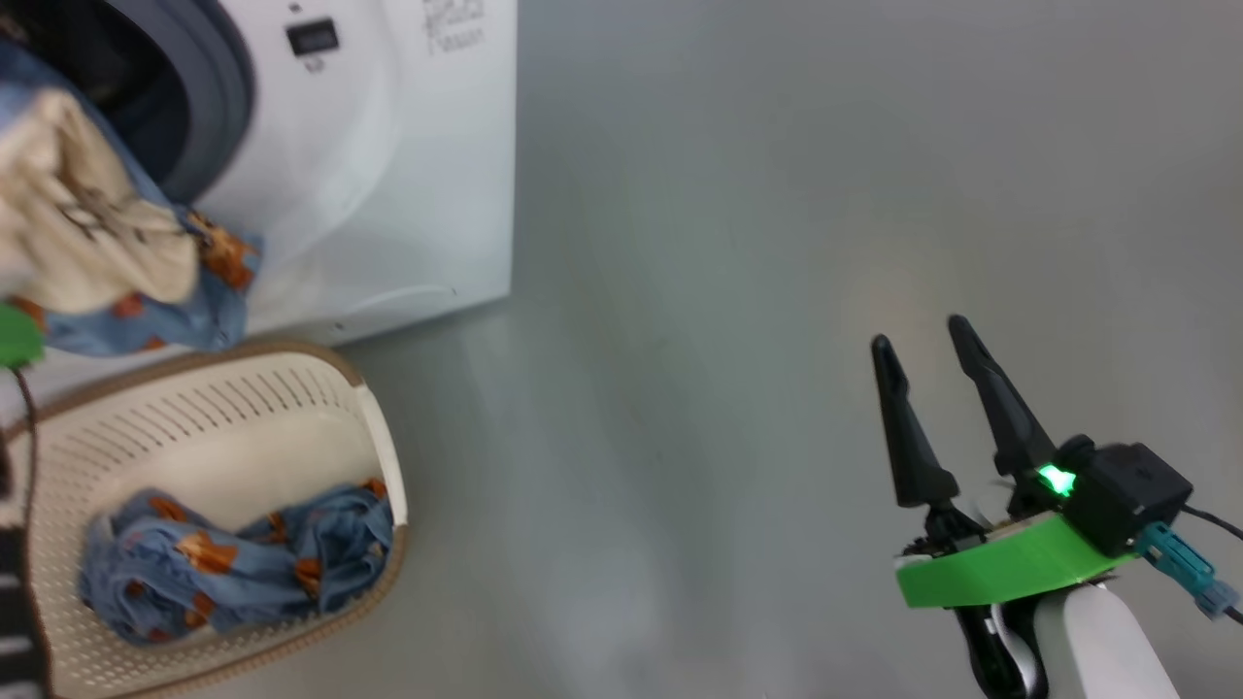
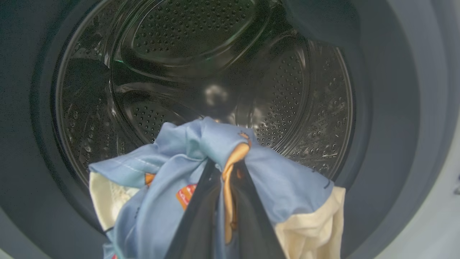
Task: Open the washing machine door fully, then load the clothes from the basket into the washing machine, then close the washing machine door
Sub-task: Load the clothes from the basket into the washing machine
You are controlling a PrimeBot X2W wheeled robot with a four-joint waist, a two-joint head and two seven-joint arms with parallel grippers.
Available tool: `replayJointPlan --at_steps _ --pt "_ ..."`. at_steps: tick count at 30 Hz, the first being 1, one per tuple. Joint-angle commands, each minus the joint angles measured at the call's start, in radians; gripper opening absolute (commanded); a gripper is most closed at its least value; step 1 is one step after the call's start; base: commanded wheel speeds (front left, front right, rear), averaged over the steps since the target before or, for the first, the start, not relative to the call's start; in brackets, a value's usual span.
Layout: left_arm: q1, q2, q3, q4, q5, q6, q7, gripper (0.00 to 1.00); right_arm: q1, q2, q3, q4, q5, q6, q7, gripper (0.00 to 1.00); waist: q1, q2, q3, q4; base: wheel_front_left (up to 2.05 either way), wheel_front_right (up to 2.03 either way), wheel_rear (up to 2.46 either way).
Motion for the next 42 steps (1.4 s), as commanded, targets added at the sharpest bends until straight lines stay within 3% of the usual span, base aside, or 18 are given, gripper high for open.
replayJointPlan --at_steps 1,13,26,38,42 --pt "-0.042 0.053 0.033 -0.014 0.01 0.009 -0.006 0.0 -0.021 -0.004 0.035 -0.028 0.012 0.003 -0.005 1.0 -0.0002 0.0 0.098 -0.03 0.0 0.0 0.0" --pt "-0.278 0.125 0.013 0.084 0.03 -0.017 -0.006 0.0 -0.085 -0.004 0.1 -0.04 -0.005 0.003 -0.005 1.0 -0.0002 0.0 0.259 -0.014 0.0 0.0 0.0" --pt "-0.51 0.174 -0.006 0.183 0.032 -0.034 -0.006 0.0 -0.079 -0.004 0.127 -0.064 -0.029 0.003 -0.005 1.0 -0.0002 0.0 0.35 -0.027 0.0 0.0 0.0" --pt "-0.644 0.182 0.011 0.123 0.03 -0.02 -0.006 0.0 -0.089 -0.004 0.135 -0.083 -0.056 0.003 -0.005 1.0 -0.0002 0.0 0.412 -0.024 0.0 0.0 0.0" --pt "-0.639 0.173 -0.005 0.189 0.036 -0.031 -0.006 0.0 -0.09 -0.004 0.137 -0.078 -0.058 0.003 -0.005 1.0 -0.0002 0.0 0.408 -0.017 0.0 0.0 0.0"
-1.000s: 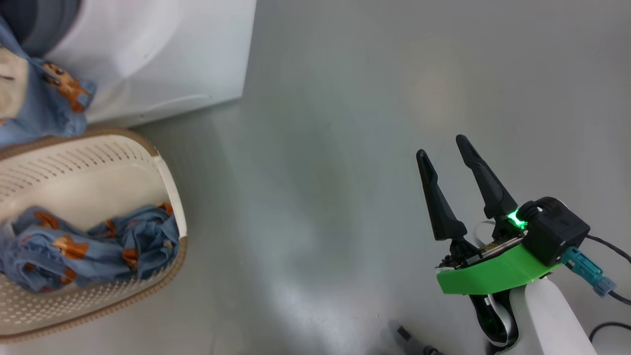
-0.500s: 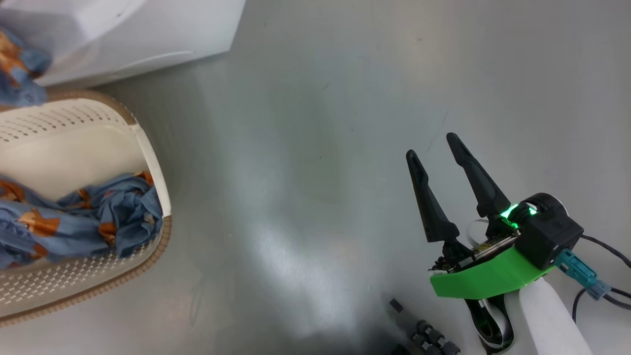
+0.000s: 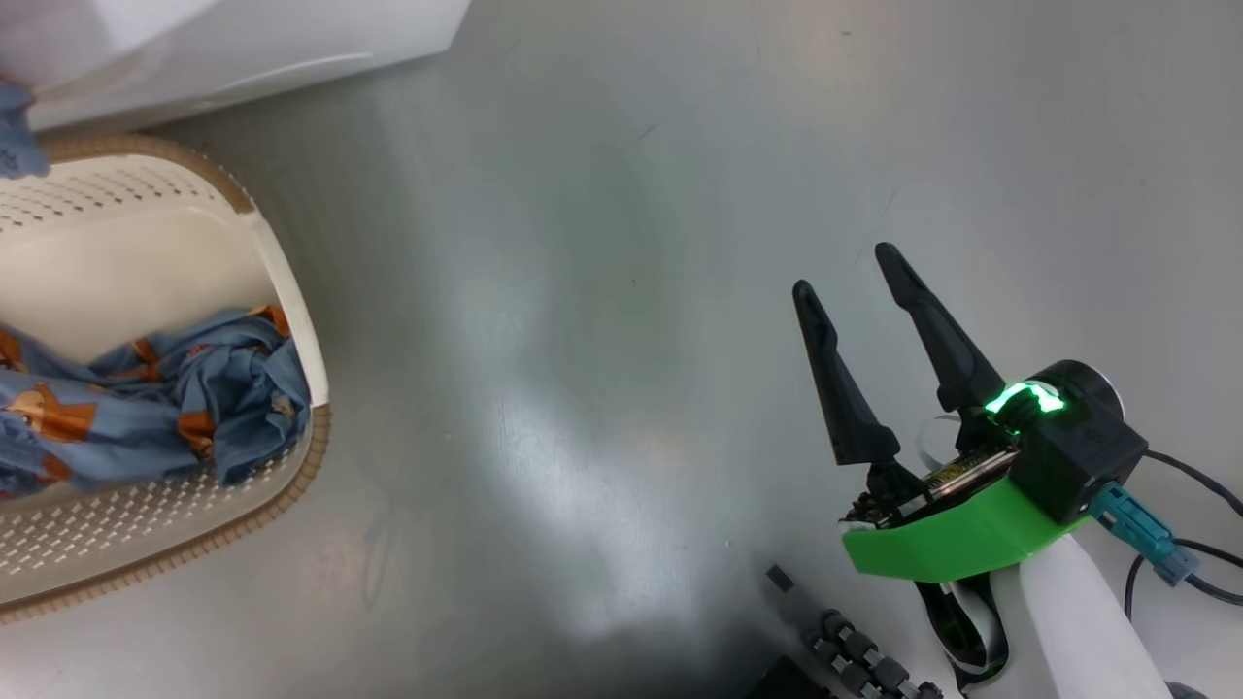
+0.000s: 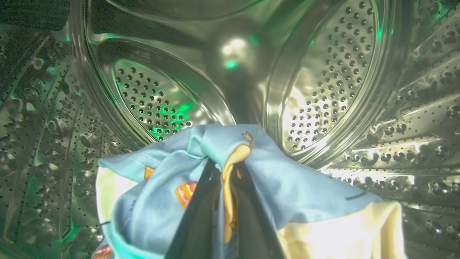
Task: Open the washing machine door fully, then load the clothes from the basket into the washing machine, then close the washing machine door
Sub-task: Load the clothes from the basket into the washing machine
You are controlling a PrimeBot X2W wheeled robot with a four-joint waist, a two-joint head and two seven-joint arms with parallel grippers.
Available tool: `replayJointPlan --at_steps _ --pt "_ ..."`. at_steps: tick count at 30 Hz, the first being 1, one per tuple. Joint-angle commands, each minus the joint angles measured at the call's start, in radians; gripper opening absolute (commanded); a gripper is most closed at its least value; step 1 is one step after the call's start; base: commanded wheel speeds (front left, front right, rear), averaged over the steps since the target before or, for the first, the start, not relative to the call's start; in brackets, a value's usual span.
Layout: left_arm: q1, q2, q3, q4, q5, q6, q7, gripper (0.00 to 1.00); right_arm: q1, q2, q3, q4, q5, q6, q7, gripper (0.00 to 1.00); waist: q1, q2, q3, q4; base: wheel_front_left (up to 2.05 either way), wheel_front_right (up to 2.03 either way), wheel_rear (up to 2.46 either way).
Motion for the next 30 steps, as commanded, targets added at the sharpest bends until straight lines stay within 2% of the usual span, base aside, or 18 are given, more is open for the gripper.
replayJointPlan --at_steps 1,3,4,5,6,7,8,16,30 --pt "0.005 0.047 0.001 0.002 0.011 -0.002 -0.005 0.0 0.017 -0.004 0.027 -0.016 -0.003 0.003 -0.005 1.0 -0.0001 -0.0001 -0.007 0.005 0.0 0.0 0.0" --pt "0.011 0.041 0.003 0.045 0.013 0.011 -0.005 0.0 0.018 -0.004 0.032 -0.01 -0.001 0.003 -0.005 1.0 -0.0001 -0.0001 -0.018 0.008 0.0 0.0 0.0" --pt "0.014 0.039 0.002 0.071 0.013 0.012 -0.005 0.2 0.02 -0.004 0.034 -0.007 0.0 0.003 -0.005 1.0 -0.0001 -0.0001 -0.024 0.01 0.0 0.0 0.0" --pt "0.014 0.038 0.001 0.091 0.012 0.014 -0.005 0.35 0.021 -0.004 0.035 -0.005 0.0 0.003 -0.005 1.0 -0.0001 -0.0001 -0.029 0.011 0.0 0.0 0.0" --pt "0.014 0.037 -0.001 0.105 0.013 0.015 -0.005 0.45 0.023 -0.004 0.035 -0.003 0.001 0.003 -0.005 1.0 -0.0001 -0.0001 -0.036 0.014 0.0 0.0 0.0" --pt "0.013 0.033 0.0 0.12 0.01 0.016 -0.005 0.83 0.024 -0.004 0.034 -0.001 0.001 0.003 -0.005 1.0 -0.0001 -0.0001 -0.041 0.017 0.0 0.0 0.0" --pt "0.012 0.031 -0.003 0.137 0.008 0.012 -0.005 1.0 0.025 -0.004 0.033 0.002 0.0 0.003 -0.005 1.0 -0.0001 -0.0001 -0.047 0.02 0.0 0.0 0.0" --pt "0.048 -0.011 0.002 0.192 -0.012 0.023 -0.005 1.0 0.026 -0.004 0.028 0.019 -0.001 0.003 -0.005 1.0 -0.0001 -0.0001 -0.113 0.046 0.0 0.0 0.0" --pt "0.208 -0.144 -0.003 0.133 -0.044 0.013 -0.005 1.0 0.03 -0.004 0.012 0.044 -0.004 0.003 -0.005 1.0 -0.0001 -0.0001 -0.2 0.113 0.0 0.0 0.0"
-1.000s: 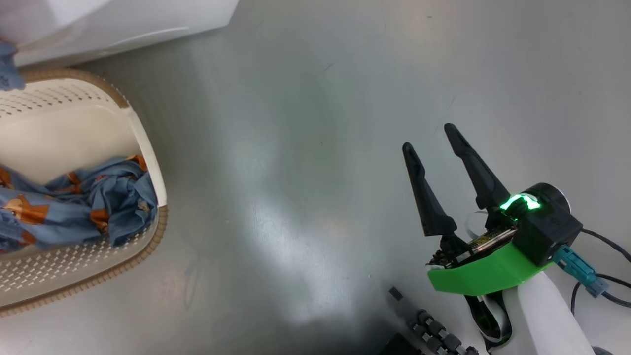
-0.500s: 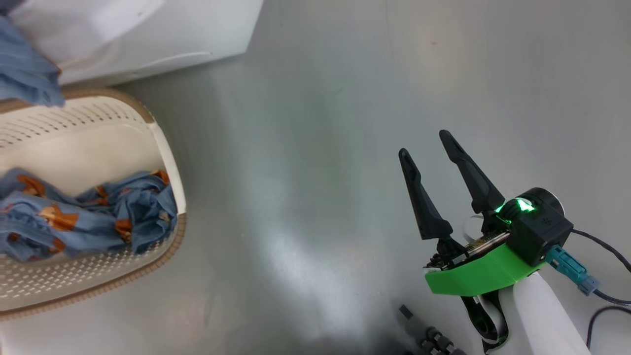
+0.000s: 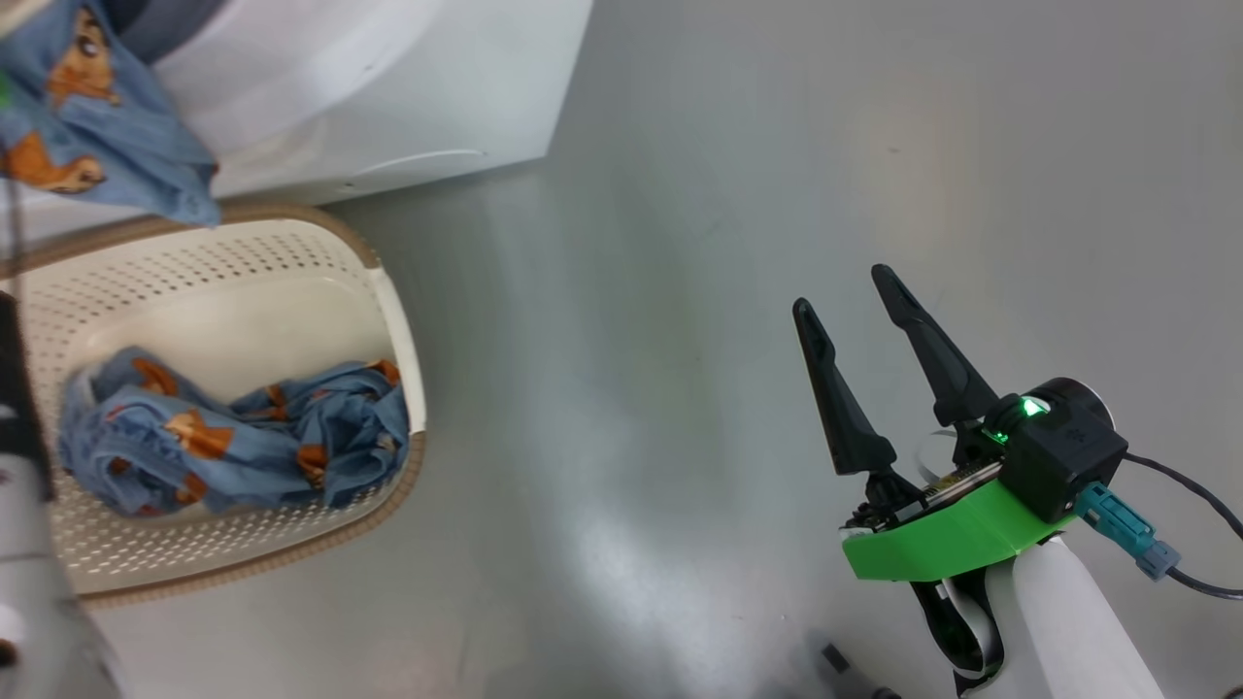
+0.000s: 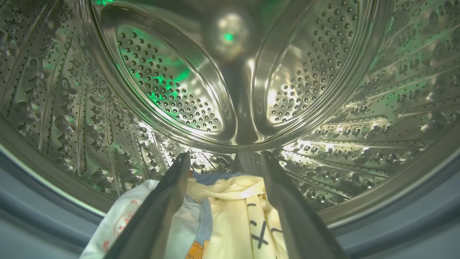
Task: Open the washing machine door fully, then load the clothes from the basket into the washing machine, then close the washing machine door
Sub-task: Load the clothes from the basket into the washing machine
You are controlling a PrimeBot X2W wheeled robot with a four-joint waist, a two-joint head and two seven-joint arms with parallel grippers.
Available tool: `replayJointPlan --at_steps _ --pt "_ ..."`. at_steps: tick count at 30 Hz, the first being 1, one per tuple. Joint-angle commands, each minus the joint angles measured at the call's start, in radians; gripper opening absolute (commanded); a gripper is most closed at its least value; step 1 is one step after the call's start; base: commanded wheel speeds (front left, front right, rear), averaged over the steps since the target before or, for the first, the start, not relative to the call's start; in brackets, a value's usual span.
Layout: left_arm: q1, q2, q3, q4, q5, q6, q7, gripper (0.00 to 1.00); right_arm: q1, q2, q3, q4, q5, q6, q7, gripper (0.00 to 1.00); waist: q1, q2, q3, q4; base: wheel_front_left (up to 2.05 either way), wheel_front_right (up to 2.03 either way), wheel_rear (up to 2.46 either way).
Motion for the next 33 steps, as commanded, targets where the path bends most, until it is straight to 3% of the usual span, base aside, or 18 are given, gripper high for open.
replayJointPlan --at_steps 1,9,21,27,33 --pt "0.048 0.024 0.006 -0.042 -0.006 -0.005 -0.005 1.0 0.029 -0.002 0.018 -0.017 -0.005 0.003 -0.005 1.0 0.0001 0.0 -0.021 0.023 0.0 0.0 0.0" --pt "0.129 -0.036 -0.003 -0.099 -0.015 -0.022 -0.005 1.0 0.022 -0.002 -0.002 -0.016 -0.018 0.003 -0.005 1.0 0.0001 0.0 -0.028 0.066 0.0 0.0 0.0" --pt "0.402 -0.122 -0.049 -0.281 -0.033 -0.069 -0.005 1.0 0.006 -0.027 -0.071 -0.035 -0.034 0.003 -0.005 1.0 0.0001 0.0 -0.051 0.158 0.0 0.0 0.0" --pt "0.556 -0.136 -0.076 -0.4 -0.048 -0.056 -0.005 1.0 0.009 -0.042 -0.09 -0.043 -0.042 0.003 -0.005 1.0 0.0001 0.0 -0.067 0.188 0.0 0.0 0.0" --pt "0.714 -0.14 -0.089 -0.533 -0.069 -0.013 -0.005 1.0 0.005 -0.05 -0.086 -0.044 -0.045 0.003 -0.005 1.0 0.0001 0.0 -0.081 0.187 0.0 0.0 0.0"
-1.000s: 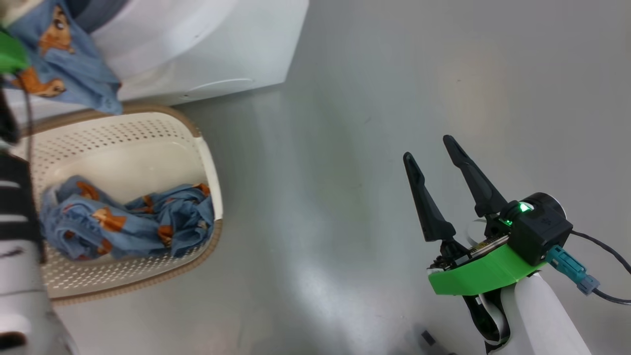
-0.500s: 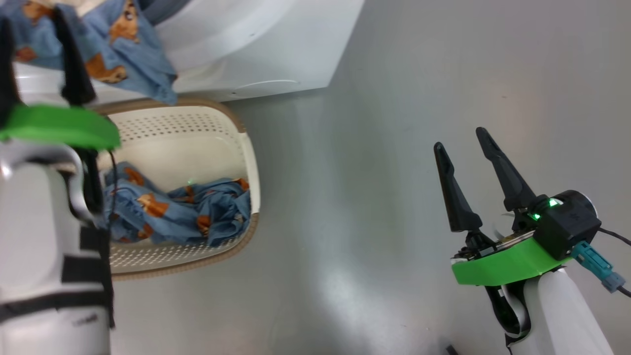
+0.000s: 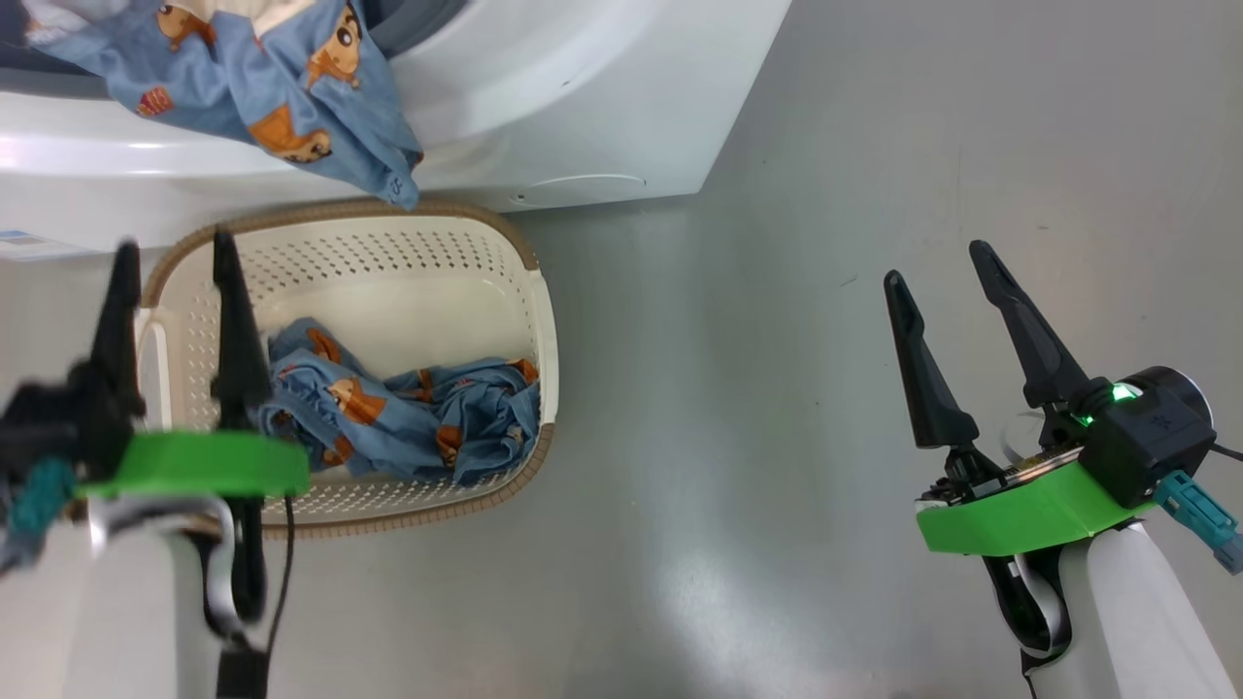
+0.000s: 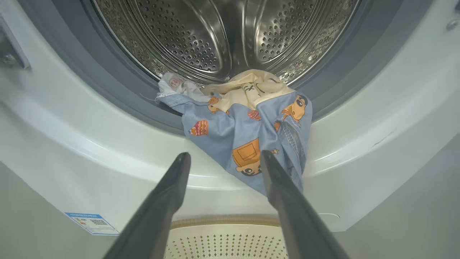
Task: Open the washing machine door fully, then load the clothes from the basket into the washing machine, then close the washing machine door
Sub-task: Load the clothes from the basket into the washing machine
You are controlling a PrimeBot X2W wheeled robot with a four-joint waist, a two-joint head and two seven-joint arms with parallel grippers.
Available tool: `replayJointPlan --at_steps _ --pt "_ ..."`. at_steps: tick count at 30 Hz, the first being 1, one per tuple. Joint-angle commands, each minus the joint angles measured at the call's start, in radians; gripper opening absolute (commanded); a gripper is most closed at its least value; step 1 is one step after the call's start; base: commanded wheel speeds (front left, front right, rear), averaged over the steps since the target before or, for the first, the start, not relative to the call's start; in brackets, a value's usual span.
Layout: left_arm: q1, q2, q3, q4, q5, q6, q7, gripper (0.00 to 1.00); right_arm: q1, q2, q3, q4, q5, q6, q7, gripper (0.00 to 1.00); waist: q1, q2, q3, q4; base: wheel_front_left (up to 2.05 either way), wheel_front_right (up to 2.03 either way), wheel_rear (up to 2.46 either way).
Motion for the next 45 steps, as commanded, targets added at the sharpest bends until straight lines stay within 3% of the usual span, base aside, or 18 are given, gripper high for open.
replayJointPlan --at_steps 1,11,18,45 --pt "0.049 0.024 0.022 -0.046 -0.019 0.011 -0.005 1.0 0.003 0.0 0.017 -0.027 -0.009 0.003 -0.005 1.0 0.0 0.0 -0.005 0.0 0.0 0.0 0.0" --pt "0.272 0.023 -0.052 -0.194 -0.117 0.072 -0.005 1.0 0.03 0.011 0.006 -0.018 -0.005 0.003 -0.005 1.0 0.0 0.0 -0.058 -0.006 0.0 0.0 0.0" --pt "0.351 0.023 -0.085 -0.273 -0.129 0.094 -0.005 1.0 0.047 0.014 -0.006 -0.025 -0.006 0.003 -0.005 1.0 0.0 0.0 -0.064 -0.003 0.0 0.0 0.0" --pt "0.335 0.023 -0.077 -0.281 -0.119 0.092 -0.005 1.0 0.039 0.027 0.003 -0.023 -0.001 0.003 -0.005 1.0 0.0 0.0 -0.046 -0.035 0.0 0.0 0.0"
